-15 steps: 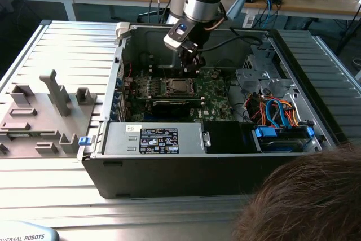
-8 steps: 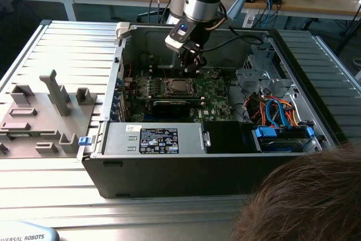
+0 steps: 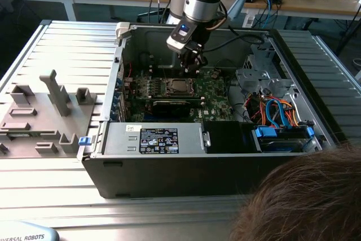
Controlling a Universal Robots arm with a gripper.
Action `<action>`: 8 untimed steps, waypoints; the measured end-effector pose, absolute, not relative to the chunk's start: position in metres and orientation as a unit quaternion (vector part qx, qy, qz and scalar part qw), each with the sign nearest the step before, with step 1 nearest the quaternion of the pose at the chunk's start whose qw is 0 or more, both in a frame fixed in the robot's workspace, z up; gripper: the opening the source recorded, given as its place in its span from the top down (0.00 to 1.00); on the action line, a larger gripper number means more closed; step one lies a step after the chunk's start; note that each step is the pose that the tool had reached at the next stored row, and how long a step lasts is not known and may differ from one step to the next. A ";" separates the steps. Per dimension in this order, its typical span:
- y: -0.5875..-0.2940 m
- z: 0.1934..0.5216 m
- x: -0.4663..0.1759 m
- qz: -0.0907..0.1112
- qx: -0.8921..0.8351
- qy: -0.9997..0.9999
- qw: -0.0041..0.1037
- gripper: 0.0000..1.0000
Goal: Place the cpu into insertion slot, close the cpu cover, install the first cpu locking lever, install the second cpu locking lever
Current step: 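Install the first cpu locking lever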
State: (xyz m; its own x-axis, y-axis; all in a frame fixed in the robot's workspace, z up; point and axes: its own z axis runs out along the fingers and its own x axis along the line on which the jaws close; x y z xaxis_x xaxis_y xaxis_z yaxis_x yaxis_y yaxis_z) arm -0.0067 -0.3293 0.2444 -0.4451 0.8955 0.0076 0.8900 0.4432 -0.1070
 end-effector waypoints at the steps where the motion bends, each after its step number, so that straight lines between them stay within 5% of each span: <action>1: -0.329 0.244 -0.007 0.044 -0.522 -0.851 0.031 0.89; 8: -0.329 0.244 -0.007 0.044 -0.502 -0.863 0.030 0.89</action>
State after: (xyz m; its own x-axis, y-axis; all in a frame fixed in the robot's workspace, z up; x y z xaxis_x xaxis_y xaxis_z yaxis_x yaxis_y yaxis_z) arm -0.0067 -0.3293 0.2444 -0.4939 0.8695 0.0076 0.8641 0.4918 -0.1070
